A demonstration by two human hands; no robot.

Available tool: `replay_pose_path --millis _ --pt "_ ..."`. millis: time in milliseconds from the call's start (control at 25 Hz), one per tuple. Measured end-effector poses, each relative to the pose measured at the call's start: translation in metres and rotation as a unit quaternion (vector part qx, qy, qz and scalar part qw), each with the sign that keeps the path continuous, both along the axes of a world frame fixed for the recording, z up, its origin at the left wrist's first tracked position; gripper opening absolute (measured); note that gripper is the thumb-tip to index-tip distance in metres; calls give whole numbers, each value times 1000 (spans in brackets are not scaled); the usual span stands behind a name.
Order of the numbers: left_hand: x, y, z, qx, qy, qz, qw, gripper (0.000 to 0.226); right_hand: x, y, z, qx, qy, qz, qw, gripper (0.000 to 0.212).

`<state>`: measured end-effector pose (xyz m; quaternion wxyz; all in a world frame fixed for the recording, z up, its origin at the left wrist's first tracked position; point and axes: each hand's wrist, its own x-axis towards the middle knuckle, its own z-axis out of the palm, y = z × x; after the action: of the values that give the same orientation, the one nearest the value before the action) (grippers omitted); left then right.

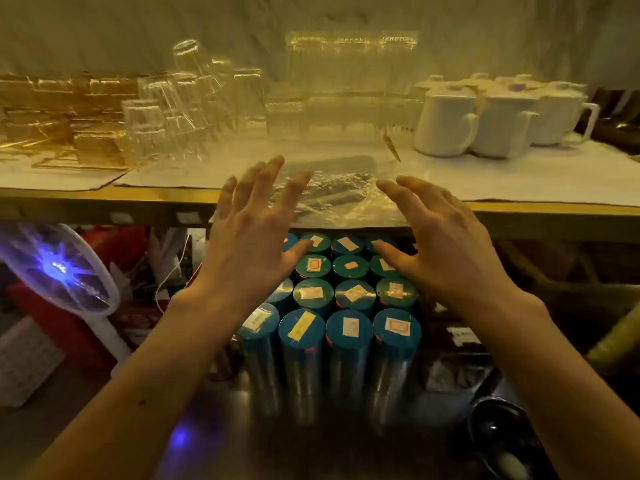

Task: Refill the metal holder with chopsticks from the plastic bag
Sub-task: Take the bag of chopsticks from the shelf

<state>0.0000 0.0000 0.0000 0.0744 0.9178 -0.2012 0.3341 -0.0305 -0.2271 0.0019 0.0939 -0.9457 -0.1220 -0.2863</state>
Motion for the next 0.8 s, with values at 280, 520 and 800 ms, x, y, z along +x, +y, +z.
replay_pose_path --millis 280,520,800 --pt "29 4 7 46 17 -6 999 66 16 -3 1 0 -47 4 999 40" --pt "41 15 14 -3 -24 -39 999 39 25 1 3 103 -117 47 987 28" --pt "35 25 22 -39 -66 -53 996 35 17 -5 8 255 -173 35 951 41"
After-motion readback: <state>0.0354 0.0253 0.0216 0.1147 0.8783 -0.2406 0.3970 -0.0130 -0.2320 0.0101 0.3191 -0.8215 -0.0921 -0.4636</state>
